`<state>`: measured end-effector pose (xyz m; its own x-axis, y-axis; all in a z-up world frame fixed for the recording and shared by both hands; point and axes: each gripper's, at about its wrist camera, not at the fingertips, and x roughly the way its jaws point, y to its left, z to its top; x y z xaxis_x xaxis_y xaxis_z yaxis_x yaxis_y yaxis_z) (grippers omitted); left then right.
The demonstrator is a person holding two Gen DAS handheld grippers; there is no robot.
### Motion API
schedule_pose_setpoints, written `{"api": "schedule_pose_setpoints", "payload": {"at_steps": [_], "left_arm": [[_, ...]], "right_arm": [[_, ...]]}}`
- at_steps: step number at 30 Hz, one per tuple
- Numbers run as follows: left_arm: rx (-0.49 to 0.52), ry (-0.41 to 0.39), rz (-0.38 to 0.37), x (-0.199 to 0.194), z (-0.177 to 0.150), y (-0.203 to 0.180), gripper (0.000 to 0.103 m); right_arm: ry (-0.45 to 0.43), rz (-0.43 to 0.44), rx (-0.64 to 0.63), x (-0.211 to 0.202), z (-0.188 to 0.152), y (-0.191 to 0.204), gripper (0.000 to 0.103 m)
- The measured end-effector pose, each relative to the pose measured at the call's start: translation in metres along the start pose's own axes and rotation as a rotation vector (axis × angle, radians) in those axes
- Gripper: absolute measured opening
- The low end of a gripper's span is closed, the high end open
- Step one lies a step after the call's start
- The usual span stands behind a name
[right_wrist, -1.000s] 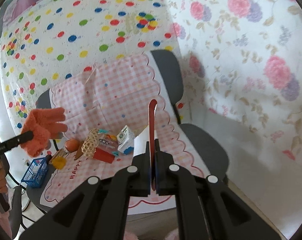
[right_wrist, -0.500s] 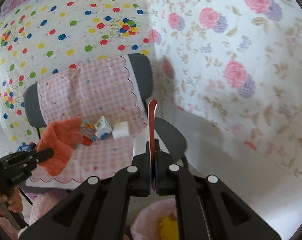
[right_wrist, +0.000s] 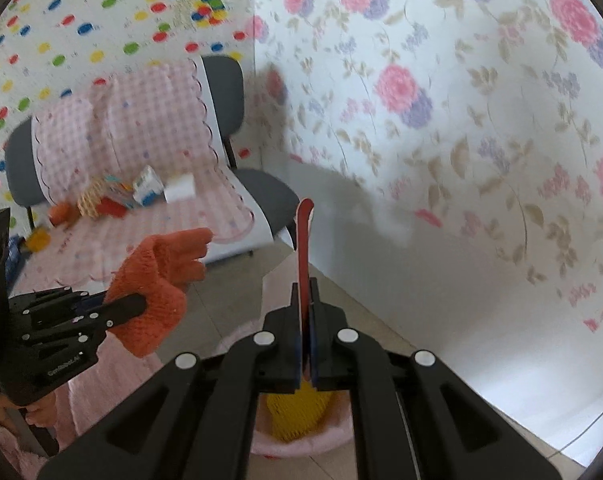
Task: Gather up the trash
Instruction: 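Carry both items over the pink bin and open both tools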
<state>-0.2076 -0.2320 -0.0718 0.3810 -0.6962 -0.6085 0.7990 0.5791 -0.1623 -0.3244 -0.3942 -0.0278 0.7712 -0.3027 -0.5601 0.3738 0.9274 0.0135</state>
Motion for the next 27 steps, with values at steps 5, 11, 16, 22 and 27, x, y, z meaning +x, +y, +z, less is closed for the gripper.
{"api": "schedule_pose_setpoints", "payload": {"at_steps": [5, 11, 16, 22, 27], "left_arm": [[-0.021, 0.065, -0.009, 0.024, -0.007, 0.002, 0.017], [-0.033, 0.124, 0.004, 0.051, -0.007, 0.002, 0.017], [-0.050, 0.174, 0.000, 0.073, -0.006, 0.005, 0.018], [-0.078, 0.187, 0.009, 0.084, -0.001, 0.016, 0.035], [-0.096, 0.121, 0.041, 0.055, 0.010, 0.030, 0.040]], "right_arm": [[0.066, -0.011, -0.005, 0.020, -0.015, -0.007, 0.003], [0.128, -0.049, -0.038, 0.045, -0.022, -0.014, 0.003], [0.187, -0.043, -0.044, 0.074, -0.027, -0.020, 0.003], [0.218, -0.038, -0.027, 0.092, -0.027, -0.025, 0.027], [0.169, -0.016, 0.017, 0.079, -0.012, -0.031, 0.046]]}}
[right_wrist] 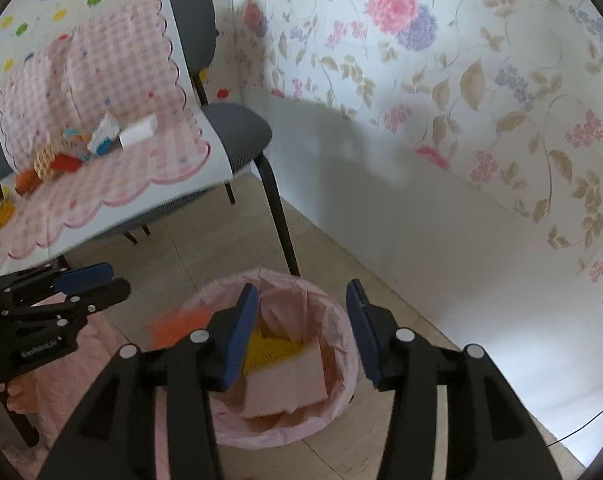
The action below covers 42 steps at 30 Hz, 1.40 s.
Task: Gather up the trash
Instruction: 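Carry both items over the pink bin and open both tools, then move both open tools back over the chair items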
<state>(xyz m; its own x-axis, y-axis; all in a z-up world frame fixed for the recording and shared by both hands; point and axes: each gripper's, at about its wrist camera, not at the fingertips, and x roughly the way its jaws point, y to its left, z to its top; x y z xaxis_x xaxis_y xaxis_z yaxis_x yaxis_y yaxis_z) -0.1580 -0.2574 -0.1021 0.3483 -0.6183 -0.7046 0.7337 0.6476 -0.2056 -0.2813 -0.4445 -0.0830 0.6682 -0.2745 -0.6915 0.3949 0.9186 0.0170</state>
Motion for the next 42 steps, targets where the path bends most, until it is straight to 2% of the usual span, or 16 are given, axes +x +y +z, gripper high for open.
{"api": "schedule_pose_setpoints", "payload": {"at_steps": [4, 9, 15, 20, 24, 29, 36, 39, 42], "left_arm": [[-0.028, -0.063, 0.071, -0.039, 0.003, 0.025, 0.045], [-0.096, -0.109, 0.239, -0.088, -0.006, 0.071, 0.051], [-0.240, -0.117, 0.393, -0.128, -0.020, 0.132, 0.053], [-0.376, -0.127, 0.470, -0.154, -0.035, 0.187, 0.054], [-0.489, -0.136, 0.586, -0.173, -0.040, 0.232, 0.056], [-0.597, -0.141, 0.740, -0.192, -0.042, 0.285, 0.056], [-0.624, -0.122, 0.766, -0.190, -0.020, 0.339, 0.057], [-0.681, -0.073, 0.768, -0.177, -0.014, 0.367, 0.061], [-0.672, -0.018, 0.784, -0.155, 0.001, 0.393, 0.069]], "right_arm": [[-0.068, 0.000, 0.002, -0.023, 0.016, -0.002, 0.046], [-0.122, 0.104, -0.012, -0.041, 0.041, 0.017, 0.046], [-0.132, 0.241, -0.099, -0.023, 0.072, 0.078, 0.046], [-0.129, 0.351, -0.168, -0.006, 0.097, 0.137, 0.046], [-0.113, 0.414, -0.226, 0.009, 0.112, 0.183, 0.046], [-0.077, 0.470, -0.238, 0.034, 0.130, 0.220, 0.046], [-0.028, 0.523, -0.231, 0.073, 0.156, 0.259, 0.046], [-0.023, 0.536, -0.212, 0.087, 0.168, 0.266, 0.046], [-0.019, 0.532, -0.211, 0.104, 0.178, 0.272, 0.046]]}}
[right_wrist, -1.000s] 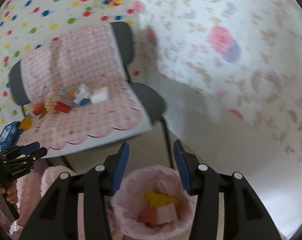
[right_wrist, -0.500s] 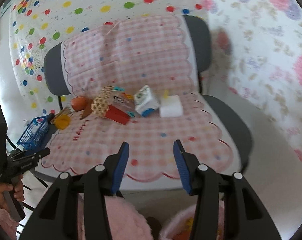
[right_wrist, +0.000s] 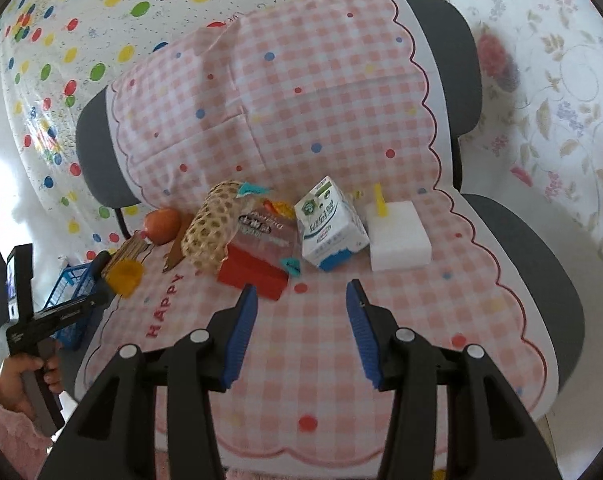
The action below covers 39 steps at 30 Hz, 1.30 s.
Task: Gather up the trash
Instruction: 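Move both open tools back over the chair items, then lower the left tool onto the yellow plastic wrapper and close on it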
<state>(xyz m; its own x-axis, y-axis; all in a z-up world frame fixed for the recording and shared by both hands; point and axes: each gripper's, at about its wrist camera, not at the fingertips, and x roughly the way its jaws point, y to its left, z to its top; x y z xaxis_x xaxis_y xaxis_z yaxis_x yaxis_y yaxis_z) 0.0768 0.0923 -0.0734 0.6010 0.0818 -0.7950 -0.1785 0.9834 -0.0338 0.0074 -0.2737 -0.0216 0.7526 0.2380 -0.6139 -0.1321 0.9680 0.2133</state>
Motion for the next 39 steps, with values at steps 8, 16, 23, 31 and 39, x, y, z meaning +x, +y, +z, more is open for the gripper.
{"api": "schedule_pose_setpoints", "payload": {"at_steps": [8, 16, 23, 31, 39], "left_arm": [[0.017, 0.028, 0.143, 0.052, 0.033, 0.000, 0.070], [0.097, 0.078, 0.177, 0.072, 0.035, -0.016, 0.068], [0.102, -0.064, 0.115, 0.018, 0.038, -0.034, 0.070], [-0.049, -0.007, 0.103, 0.035, 0.024, -0.054, 0.072], [-0.124, 0.023, 0.152, 0.051, 0.028, -0.015, 0.078]], "right_arm": [[0.030, -0.023, 0.022, 0.042, 0.022, -0.026, 0.046], [0.021, -0.024, 0.050, 0.053, 0.031, -0.043, 0.046], [0.012, -0.008, 0.045, 0.055, 0.031, -0.044, 0.046], [0.034, -0.004, 0.054, 0.053, 0.027, -0.042, 0.046], [0.029, -0.082, 0.020, 0.028, 0.026, -0.048, 0.046]]}}
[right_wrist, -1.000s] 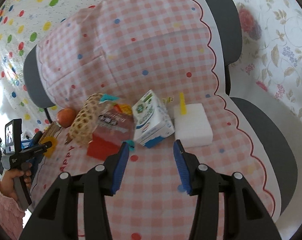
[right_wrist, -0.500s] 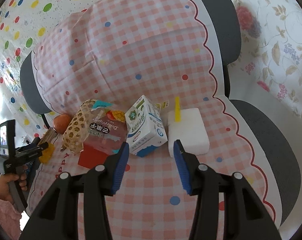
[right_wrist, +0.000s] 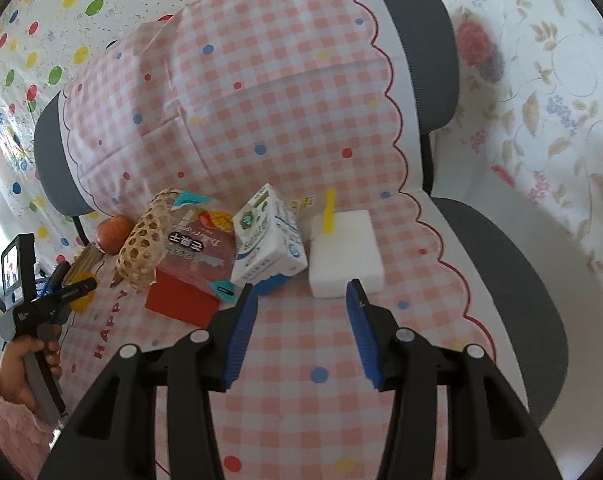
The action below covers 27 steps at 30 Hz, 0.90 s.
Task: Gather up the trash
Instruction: 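Lower the left tool onto the yellow plastic wrapper and close on it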
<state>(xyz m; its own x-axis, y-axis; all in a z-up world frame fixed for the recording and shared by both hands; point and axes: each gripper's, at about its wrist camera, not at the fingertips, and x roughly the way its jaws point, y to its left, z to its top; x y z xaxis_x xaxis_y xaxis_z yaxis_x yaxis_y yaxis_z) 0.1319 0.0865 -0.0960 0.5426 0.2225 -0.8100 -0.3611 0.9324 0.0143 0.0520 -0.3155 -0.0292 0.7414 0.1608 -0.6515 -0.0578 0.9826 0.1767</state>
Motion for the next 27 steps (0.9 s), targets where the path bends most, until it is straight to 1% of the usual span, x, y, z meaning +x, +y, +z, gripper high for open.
{"api": "schedule_pose_setpoints", "payload": {"at_steps": [1, 4, 5, 6, 7, 9, 10, 12, 14, 15, 17, 20, 22, 24, 27], "left_arm": [[0.007, 0.006, 0.003, 0.003, 0.001, 0.001, 0.078], [0.038, 0.056, 0.041, 0.020, 0.004, 0.003, 0.078], [0.036, 0.059, 0.034, 0.022, 0.003, 0.004, 0.077], [0.034, 0.051, 0.024, 0.021, 0.002, 0.005, 0.074], [0.041, 0.048, 0.016, 0.019, 0.001, 0.005, 0.068], [0.063, 0.036, 0.008, 0.011, -0.002, 0.001, 0.037], [0.070, 0.025, 0.013, 0.006, -0.004, -0.001, 0.031], [0.101, -0.016, -0.002, -0.009, -0.011, -0.011, 0.007], [0.145, -0.061, -0.034, -0.029, -0.021, -0.025, 0.004], [0.167, -0.082, -0.067, -0.039, -0.027, -0.033, 0.003], [0.219, -0.105, -0.149, -0.060, -0.040, -0.049, 0.003], [0.258, -0.127, -0.292, -0.088, -0.053, -0.062, 0.003], [0.257, -0.121, -0.360, -0.094, -0.053, -0.060, 0.003], [0.246, -0.111, -0.444, -0.102, -0.051, -0.056, 0.003], [0.241, -0.128, -0.500, -0.107, -0.046, -0.055, 0.003]], "right_arm": [[-0.001, -0.002, 0.004, 0.000, -0.001, -0.001, 0.046], [0.002, 0.006, 0.018, 0.000, -0.004, 0.001, 0.046], [0.005, 0.010, 0.017, 0.001, -0.006, 0.003, 0.046], [0.005, 0.012, 0.015, 0.001, -0.007, 0.004, 0.046], [0.006, 0.014, 0.011, 0.001, -0.007, 0.006, 0.046], [0.008, 0.014, 0.000, 0.001, -0.007, 0.009, 0.046], [0.007, 0.014, 0.000, 0.001, -0.007, 0.010, 0.046], [0.004, 0.014, 0.002, 0.001, -0.005, 0.009, 0.046], [0.003, 0.011, 0.002, 0.000, -0.005, 0.008, 0.046], [0.004, 0.009, 0.002, 0.000, -0.005, 0.008, 0.046], [0.007, 0.004, 0.003, 0.000, -0.005, 0.006, 0.046], [0.009, -0.007, 0.008, -0.001, -0.006, 0.000, 0.046], [0.006, -0.015, 0.014, -0.002, -0.006, -0.004, 0.046], [0.006, -0.021, 0.017, -0.002, -0.006, -0.008, 0.046], [0.019, -0.027, 0.016, 0.005, -0.005, -0.013, 0.046]]}}
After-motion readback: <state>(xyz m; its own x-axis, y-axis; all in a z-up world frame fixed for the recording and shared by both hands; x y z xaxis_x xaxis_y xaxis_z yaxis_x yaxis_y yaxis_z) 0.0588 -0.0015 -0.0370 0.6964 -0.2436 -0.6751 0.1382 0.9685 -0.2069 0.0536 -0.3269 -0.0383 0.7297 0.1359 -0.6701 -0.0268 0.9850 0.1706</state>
